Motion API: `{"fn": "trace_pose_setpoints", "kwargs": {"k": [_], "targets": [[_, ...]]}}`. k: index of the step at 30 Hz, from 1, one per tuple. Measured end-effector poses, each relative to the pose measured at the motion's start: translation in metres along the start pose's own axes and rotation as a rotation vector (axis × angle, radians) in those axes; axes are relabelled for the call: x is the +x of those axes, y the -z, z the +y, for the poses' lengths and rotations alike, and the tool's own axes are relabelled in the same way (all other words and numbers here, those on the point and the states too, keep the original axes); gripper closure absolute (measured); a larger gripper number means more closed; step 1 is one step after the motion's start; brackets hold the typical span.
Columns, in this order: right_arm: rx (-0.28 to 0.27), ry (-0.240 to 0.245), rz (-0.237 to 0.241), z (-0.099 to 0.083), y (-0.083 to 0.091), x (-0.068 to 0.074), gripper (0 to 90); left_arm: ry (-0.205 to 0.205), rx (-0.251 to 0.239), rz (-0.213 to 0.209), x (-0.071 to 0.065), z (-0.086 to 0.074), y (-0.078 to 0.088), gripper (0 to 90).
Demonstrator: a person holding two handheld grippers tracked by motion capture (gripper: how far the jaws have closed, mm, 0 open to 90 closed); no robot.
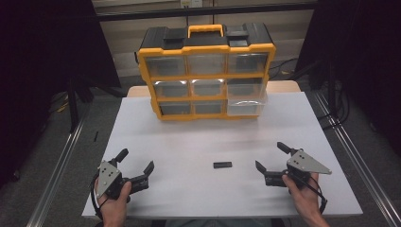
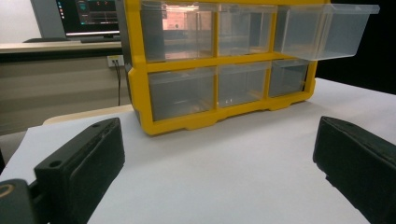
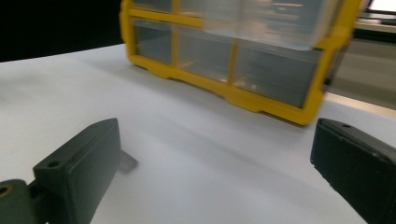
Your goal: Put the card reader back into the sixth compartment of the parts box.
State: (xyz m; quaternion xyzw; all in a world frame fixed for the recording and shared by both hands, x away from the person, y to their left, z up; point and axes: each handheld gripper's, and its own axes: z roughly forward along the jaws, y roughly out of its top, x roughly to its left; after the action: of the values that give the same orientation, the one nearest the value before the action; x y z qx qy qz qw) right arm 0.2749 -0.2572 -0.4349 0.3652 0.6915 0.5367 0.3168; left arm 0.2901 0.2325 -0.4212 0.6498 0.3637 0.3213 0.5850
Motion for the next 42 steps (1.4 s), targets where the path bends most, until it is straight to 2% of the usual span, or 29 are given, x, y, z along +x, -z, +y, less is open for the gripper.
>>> {"fn": "trace_pose_setpoints", "kwargs": {"k": [1, 4, 11, 15, 19, 22, 25, 26, 27, 28, 31, 35, 36, 37, 38, 42], "targets": [[0.000, 0.000, 0.000, 0.000, 0.000, 0.000, 1.3, 0.000, 0.000, 0.000, 0.000, 0.000, 0.000, 2.3], [0.004, 0.027, 0.045, 0.005, -0.013, 0.009, 2.6, 0.010, 0.007, 0.019, 0.003, -0.001, -0.001, 2.3], [0.019, 0.033, 0.102, 0.010, -0.032, 0.020, 1.7, 0.024, 0.012, 0.015, 0.003, -0.002, -0.001, 2.3], [0.038, 0.038, 0.109, 0.013, -0.042, 0.025, 2.7, 0.029, 0.013, 0.017, 0.004, -0.002, -0.001, 2.3], [0.062, 0.036, 0.128, 0.018, -0.052, 0.029, 4.2, 0.013, 0.018, 0.022, 0.005, -0.002, -0.002, 2.2], [0.070, 0.019, 0.142, 0.020, -0.057, 0.029, 5.8, 0.017, 0.009, 0.020, 0.005, -0.002, -0.002, 2.0], [0.098, 0.026, 0.149, 0.024, -0.063, 0.030, 4.2, 0.022, 0.014, 0.022, 0.006, -0.002, -0.002, 2.0], [0.098, 0.026, 0.149, 0.024, -0.063, 0.030, 4.2, 0.036, 0.013, 0.019, 0.005, -0.002, -0.002, 2.0], [0.153, 0.033, 0.178, 0.028, -0.066, 0.031, 2.5, 0.034, 0.013, 0.020, 0.006, -0.003, -0.002, 2.0], [0.172, 0.034, 0.194, 0.030, -0.068, 0.031, 2.5, 0.036, 0.014, 0.020, 0.006, -0.003, -0.002, 2.0], [0.213, 0.053, 0.218, 0.034, -0.075, 0.032, 2.5, 0.029, 0.020, 0.023, 0.007, -0.003, -0.002, 1.9], [0.250, 0.056, 0.249, 0.036, -0.083, 0.033, 2.8, 0.024, 0.028, 0.022, 0.007, -0.003, -0.003, 1.9], [0.305, 0.059, 0.286, 0.038, -0.089, 0.033, 4.6, 0.020, 0.030, 0.019, 0.007, -0.003, -0.002, 1.9], [0.305, 0.059, 0.286, 0.038, -0.089, 0.033, 4.6, 0.020, 0.030, 0.019, 0.007, -0.003, -0.002, 1.9], [0.344, 0.065, 0.319, 0.041, -0.093, 0.035, 4.6, 0.019, 0.029, 0.015, 0.007, -0.003, -0.003, 1.9], [0.381, 0.052, 0.349, 0.045, -0.101, 0.035, 4.4, 0.025, 0.028, 0.015, 0.007, -0.004, -0.003, 1.9]]}}
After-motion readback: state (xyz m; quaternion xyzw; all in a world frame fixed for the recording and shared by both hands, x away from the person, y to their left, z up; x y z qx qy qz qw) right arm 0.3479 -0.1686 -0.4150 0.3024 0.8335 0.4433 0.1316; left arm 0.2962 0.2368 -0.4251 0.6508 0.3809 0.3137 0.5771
